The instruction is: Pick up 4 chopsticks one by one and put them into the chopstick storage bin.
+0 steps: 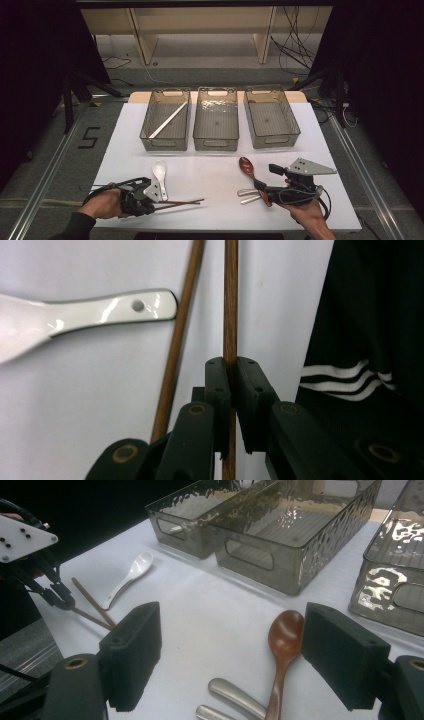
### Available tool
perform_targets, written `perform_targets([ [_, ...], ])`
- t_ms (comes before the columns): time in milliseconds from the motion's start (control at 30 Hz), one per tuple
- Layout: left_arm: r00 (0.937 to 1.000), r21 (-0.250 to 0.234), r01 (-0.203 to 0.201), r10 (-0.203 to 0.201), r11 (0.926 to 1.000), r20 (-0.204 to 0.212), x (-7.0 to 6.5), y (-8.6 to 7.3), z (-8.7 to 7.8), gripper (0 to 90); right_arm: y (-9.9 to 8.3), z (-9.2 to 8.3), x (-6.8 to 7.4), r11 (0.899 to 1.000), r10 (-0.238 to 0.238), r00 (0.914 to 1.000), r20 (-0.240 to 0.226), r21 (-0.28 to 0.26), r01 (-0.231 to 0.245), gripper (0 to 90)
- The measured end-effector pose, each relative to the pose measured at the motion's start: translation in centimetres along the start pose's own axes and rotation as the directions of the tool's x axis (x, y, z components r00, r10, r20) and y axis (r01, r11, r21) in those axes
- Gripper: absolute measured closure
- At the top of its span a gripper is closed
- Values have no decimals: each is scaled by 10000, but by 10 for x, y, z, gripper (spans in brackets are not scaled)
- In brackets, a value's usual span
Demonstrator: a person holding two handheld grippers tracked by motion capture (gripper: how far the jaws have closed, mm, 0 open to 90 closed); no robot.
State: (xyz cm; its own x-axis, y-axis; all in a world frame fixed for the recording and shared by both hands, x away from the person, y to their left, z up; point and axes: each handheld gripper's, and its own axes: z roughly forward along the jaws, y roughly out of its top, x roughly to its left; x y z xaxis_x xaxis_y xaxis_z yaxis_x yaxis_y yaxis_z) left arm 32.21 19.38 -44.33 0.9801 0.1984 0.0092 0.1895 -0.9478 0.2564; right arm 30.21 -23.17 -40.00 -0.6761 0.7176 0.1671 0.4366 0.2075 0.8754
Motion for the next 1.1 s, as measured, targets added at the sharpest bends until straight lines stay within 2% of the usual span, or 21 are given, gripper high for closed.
perform_targets([
  [100,9994,-452,276,-286,9986,-208,1,3,-5,838,0,0,0,10000,-6,10000,0,0,6,252],
  [167,9968,-798,749,-769,9940,-223,3,5,-8,837,0,0,0,10000,-5,10000,4,3,5,252],
  [200,9961,-887,807,-834,9928,-277,4,5,-9,837,0,0,0,10000,-5,10000,4,3,5,252],
  [267,9896,-1335,1348,-1403,9818,-324,6,8,-13,837,0,0,0,10000,-5,10000,4,-2,5,251],
  [333,9805,-1699,1825,-1921,9684,-419,10,9,-17,837,0,0,0,10000,23,10000,25,22,-23,252],
  [400,9726,-1948,2117,-2260,9577,-540,14,10,-21,837,0,0,0,10000,40,10000,33,35,-41,252],
  [533,9551,-2521,2635,-2885,9311,-673,20,13,-29,837,0,0,-1,10000,57,10000,41,33,-57,252],
  [600,9487,-2682,2720,-3042,9241,-859,24,14,-33,837,-1,1,-2,10000,49,10000,32,8,-49,252],
  [700,9441,-2800,2705,-3107,9211,-1099,29,17,-37,837,-1,0,-2,9999,120,9999,53,46,-120,251],
  [733,9399,-2904,2786,-3221,9154,-1136,31,18,-37,837,-1,0,-2,9999,146,9999,59,55,-147,251],
  [833,9332,-2972,2881,-3364,9103,-1259,39,20,-39,837,-1,0,-2,9998,183,9998,79,63,-184,252],
  [867,9303,-3059,2926,-3437,9060,-1282,41,21,-39,837,-1,0,-2,9999,166,9998,76,47,-167,252],
  [900,9297,-3084,2920,-3443,9053,-1304,43,22,-40,837,-1,0,-2,9998,190,9998,78,83,-191,252],
  [967,9220,-3241,3040,-3623,8959,-1368,47,23,-43,837,-1,0,-3,9998,189,9998,95,63,-190,252],
  [1033,9150,-3493,3135,-3793,8830,-1377,52,22,-46,837,-1,0,-3,9998,179,9998,100,55,-179,252],
  [1100,9051,-3709,3262,-4005,8695,-1429,57,20,-50,837,-1,0,-3,9998,197,9998,88,35,-197,252],
])
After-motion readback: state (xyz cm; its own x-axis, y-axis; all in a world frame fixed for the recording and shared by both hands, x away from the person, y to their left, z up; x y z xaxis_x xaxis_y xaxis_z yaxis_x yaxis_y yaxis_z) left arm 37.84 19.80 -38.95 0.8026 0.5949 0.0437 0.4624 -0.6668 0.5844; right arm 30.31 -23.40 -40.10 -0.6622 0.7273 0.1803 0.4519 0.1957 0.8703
